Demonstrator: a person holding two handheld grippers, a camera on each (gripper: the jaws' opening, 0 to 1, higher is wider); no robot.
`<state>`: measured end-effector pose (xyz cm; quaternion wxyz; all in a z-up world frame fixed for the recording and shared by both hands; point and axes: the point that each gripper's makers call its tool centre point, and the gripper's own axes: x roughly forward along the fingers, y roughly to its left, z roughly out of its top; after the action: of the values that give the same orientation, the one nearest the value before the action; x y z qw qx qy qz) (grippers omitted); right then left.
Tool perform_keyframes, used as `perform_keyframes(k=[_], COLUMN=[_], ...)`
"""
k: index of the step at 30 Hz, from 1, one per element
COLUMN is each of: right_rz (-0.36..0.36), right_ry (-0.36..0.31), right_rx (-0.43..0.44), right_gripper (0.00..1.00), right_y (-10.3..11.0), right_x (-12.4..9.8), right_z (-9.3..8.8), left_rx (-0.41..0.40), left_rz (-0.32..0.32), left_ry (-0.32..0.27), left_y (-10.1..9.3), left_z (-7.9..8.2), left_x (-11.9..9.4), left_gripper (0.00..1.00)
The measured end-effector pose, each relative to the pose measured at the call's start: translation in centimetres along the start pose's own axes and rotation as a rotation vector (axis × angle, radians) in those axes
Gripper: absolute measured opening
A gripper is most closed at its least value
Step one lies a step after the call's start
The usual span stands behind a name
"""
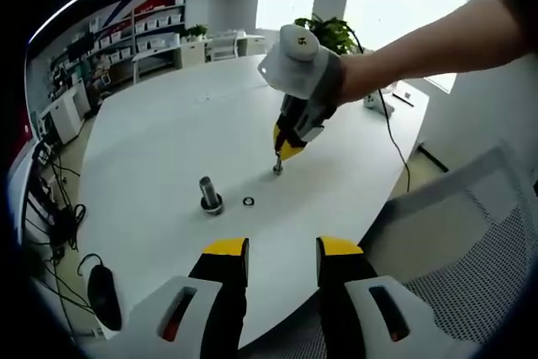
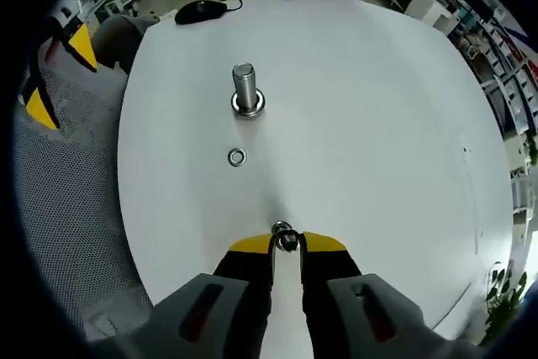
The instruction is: Place the washer onto the threaded stud by aligning its center hole with the stud, sliding it down to the base, and recovering from edge contact or off-axis alignment until the washer reaches the visible bottom stop.
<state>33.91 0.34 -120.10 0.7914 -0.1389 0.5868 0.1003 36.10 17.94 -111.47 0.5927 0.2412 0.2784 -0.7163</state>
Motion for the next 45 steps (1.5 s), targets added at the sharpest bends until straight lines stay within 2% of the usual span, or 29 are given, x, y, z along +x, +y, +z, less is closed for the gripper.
perform_keyframes(k=[5, 6, 11, 12, 15, 16, 17, 18, 21, 22, 25, 29, 31, 33, 38, 42, 45], right_rz=[0.016, 0.017, 0.025, 0.027, 0.033, 0.033, 0.031, 0.035, 0.036, 0.039, 0.041, 0.034, 0.015, 0.004, -0.004, -0.009, -0.005], right_ry=[0.026, 0.030, 0.052, 0.056, 0.066, 0.070, 0.071, 0.073, 0.074, 0.071, 0.066, 0.059, 0.031, 0.011, 0.001, -0.024, -0.035], right_rx=[0.011, 0.013, 0.014, 0.014, 0.029, 0.027, 0.025, 0.025, 0.027, 0.032, 0.035, 0.030, 0.022, 0.032, 0.025, 0.007, -0.007], right_gripper=[0.14, 0.14, 0.14, 0.14, 0.14, 0.14, 0.14, 0.14, 0.15, 0.15, 0.16, 0.20, 0.20, 0.20, 0.21, 0.22, 0.23], right_y=[-0.5, 0.5, 0.9, 0.0, 0.6, -0.3, -0.5, 0.4, 0.4, -0.6, 0.4, 0.1, -0.5, -0.2, -1.0, -1.1, 0.1], right_x=[1.2, 0.5, 0.9, 1.9, 1.5, 2.7, 3.0, 2.2, 2.2, 3.5, 2.3, 2.4, 2.3, 1.2, 1.3, 0.7, -0.3], right_z=[-0.3, -0.3, -0.8, -1.0, -1.2, -1.3, -1.4, -1.4, -1.4, -1.4, -1.4, -1.5, -1.1, -0.6, -0.1, 1.1, 2.2], left_rx=[0.006, 0.008, 0.006, 0.006, 0.005, 0.003, 0.003, 0.004, 0.002, 0.003, 0.001, 0.002, 0.002, 0.004, 0.004, 0.006, 0.006], left_rz=[-0.003, -0.004, -0.006, -0.006, -0.005, -0.006, -0.006, -0.005, -0.006, -0.006, -0.007, -0.008, -0.009, -0.009, -0.009, -0.008, -0.006], left_ry=[0.005, 0.006, 0.006, 0.006, 0.005, 0.005, 0.005, 0.007, 0.006, 0.005, 0.005, 0.007, 0.006, 0.006, 0.006, 0.004, 0.002], left_y=[-0.2, -0.3, -0.3, -0.3, -0.1, -0.1, 0.0, 0.0, -0.2, -0.2, -0.1, -0.2, -0.2, -0.2, -0.3, -0.3, -0.2], left_z=[0.0, 0.0, 0.0, 0.0, -0.1, -0.1, -0.2, -0.3, 0.0, 0.0, -0.1, -0.2, -0.2, -0.2, -0.1, 0.0, -0.1], left_x=[-0.1, -0.1, 0.0, 0.0, 0.0, 0.1, 0.2, 0.2, -0.1, -0.1, 0.1, 0.1, 0.1, 0.1, 0.0, 0.0, 0.0], left_gripper=[0.30, 0.30, 0.30, 0.30, 0.30, 0.30, 0.30, 0.30, 0.30, 0.30, 0.30, 0.30, 0.30, 0.30, 0.30, 0.30, 0.30])
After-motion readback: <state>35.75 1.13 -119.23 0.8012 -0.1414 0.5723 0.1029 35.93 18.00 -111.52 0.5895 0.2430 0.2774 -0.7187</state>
